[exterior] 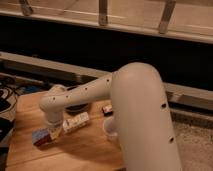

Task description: Place the pepper on the white sponge

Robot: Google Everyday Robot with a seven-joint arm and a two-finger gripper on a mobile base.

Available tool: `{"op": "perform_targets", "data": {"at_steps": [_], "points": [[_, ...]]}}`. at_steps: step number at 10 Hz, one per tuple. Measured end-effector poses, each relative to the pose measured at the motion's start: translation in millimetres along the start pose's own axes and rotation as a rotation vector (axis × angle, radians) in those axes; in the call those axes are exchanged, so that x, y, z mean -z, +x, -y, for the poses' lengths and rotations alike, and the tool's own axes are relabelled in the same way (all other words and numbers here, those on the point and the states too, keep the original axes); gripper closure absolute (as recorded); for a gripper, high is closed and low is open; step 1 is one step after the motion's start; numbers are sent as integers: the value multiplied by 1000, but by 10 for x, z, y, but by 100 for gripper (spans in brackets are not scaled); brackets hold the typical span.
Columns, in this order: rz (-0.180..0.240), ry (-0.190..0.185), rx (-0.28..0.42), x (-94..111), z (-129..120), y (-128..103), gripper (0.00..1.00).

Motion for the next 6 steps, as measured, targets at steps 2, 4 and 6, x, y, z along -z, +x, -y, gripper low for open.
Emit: {"op": "perform_targets", "data": {"at_steps": [2, 4, 6], "points": [[22, 7, 30, 38, 160, -33, 100], [46, 0, 72, -7, 462, -172, 100], [51, -5, 73, -46, 625, -212, 100]]}}
